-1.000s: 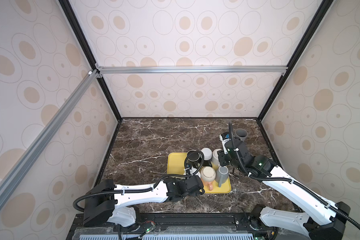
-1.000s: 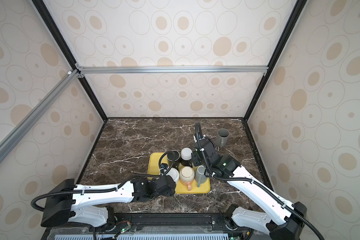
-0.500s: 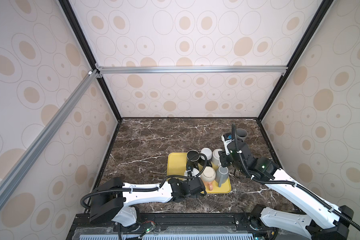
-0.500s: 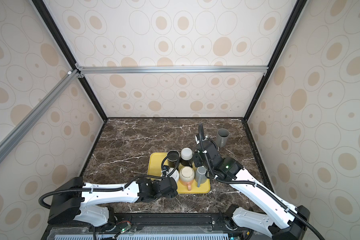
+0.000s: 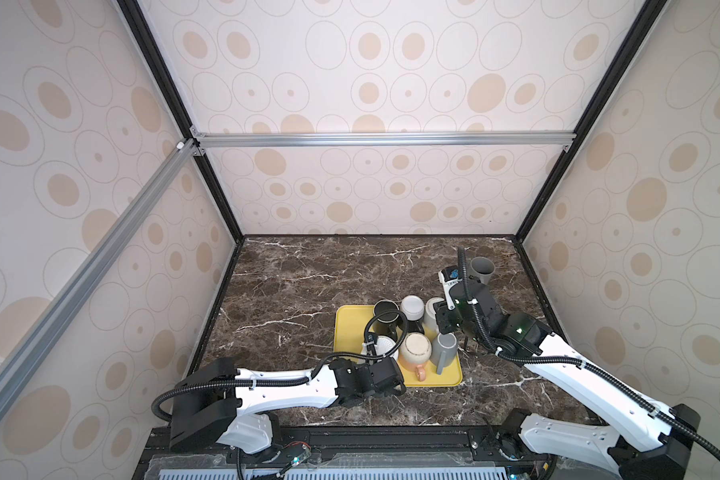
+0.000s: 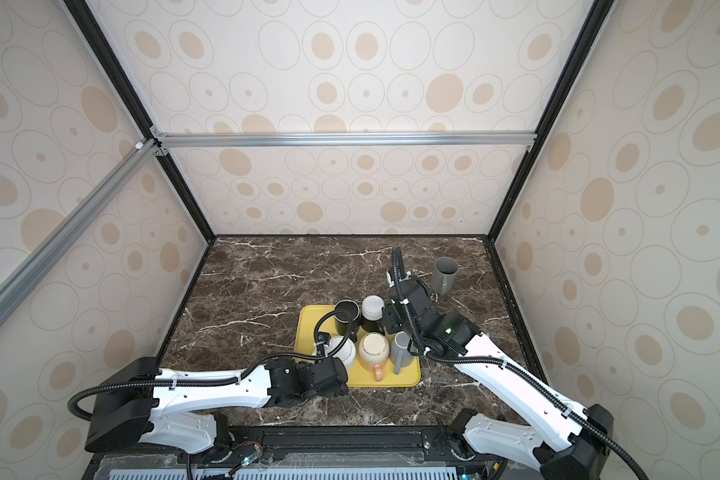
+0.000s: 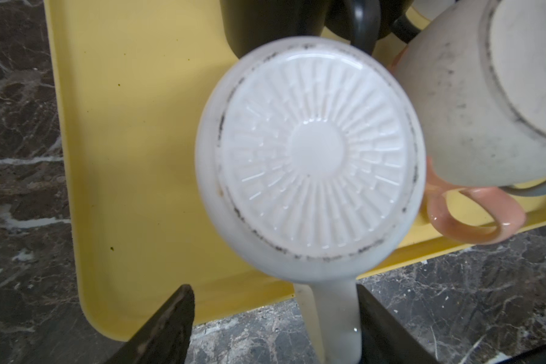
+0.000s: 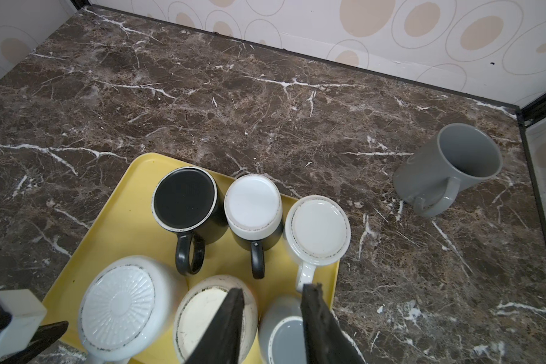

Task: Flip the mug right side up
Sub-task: 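Close left gripper on the white mug's handle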

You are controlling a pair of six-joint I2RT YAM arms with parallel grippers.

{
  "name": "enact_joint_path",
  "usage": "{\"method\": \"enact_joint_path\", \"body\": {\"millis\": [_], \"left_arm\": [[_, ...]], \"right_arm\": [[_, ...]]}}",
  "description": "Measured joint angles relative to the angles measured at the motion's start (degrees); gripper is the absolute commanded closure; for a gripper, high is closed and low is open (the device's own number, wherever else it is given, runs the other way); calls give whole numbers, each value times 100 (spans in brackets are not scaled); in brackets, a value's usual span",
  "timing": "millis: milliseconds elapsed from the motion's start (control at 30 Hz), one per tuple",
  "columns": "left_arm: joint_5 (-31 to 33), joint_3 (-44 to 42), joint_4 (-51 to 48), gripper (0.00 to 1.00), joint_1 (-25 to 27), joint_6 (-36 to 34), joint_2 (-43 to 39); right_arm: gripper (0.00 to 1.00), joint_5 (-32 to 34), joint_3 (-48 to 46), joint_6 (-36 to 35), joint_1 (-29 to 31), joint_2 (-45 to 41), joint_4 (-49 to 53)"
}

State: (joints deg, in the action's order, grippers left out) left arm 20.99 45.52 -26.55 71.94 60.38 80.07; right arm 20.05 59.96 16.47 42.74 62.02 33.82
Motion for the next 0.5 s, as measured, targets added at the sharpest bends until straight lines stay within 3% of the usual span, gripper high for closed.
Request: {"method": "enact_joint_path", "body": {"millis": [500], "left_arm": [[-7, 461, 17, 42, -7, -319, 623]], "right_arm": [[66, -11, -264, 20, 0, -107, -83]]}}
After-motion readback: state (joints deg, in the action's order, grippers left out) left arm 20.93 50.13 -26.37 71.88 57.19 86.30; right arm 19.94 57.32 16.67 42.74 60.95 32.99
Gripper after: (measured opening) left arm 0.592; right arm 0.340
